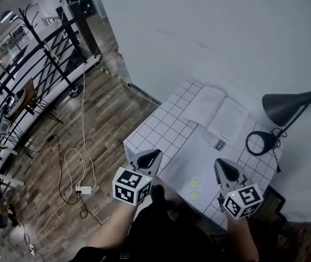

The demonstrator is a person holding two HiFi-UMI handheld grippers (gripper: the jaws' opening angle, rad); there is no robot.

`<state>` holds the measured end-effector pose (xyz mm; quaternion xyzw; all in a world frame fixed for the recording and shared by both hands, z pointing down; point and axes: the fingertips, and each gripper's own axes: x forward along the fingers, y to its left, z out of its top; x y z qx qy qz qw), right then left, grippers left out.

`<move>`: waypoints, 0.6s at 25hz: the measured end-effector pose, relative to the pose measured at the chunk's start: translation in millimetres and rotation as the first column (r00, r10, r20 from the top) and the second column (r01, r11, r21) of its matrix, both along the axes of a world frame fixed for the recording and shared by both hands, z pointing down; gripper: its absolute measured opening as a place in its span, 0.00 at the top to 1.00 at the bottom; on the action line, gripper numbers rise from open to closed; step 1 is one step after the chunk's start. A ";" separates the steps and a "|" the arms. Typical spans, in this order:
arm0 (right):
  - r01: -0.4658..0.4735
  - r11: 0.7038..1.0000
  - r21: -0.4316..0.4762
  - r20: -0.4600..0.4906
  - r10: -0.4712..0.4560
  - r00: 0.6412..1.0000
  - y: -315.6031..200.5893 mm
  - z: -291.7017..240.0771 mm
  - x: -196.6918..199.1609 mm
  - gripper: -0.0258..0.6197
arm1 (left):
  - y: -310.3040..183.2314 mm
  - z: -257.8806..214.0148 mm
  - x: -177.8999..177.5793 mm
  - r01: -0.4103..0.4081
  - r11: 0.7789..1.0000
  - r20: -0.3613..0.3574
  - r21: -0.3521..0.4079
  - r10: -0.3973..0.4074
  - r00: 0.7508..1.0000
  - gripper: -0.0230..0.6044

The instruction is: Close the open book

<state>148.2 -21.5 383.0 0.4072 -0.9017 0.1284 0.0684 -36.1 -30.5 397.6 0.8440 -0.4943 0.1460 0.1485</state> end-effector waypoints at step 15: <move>-0.098 0.994 -0.043 -0.073 0.095 0.993 -107.9 20.3 -80.4 0.95 | -116.1 14.0 -24.8 -0.213 0.977 0.059 0.027 0.211 0.976 0.93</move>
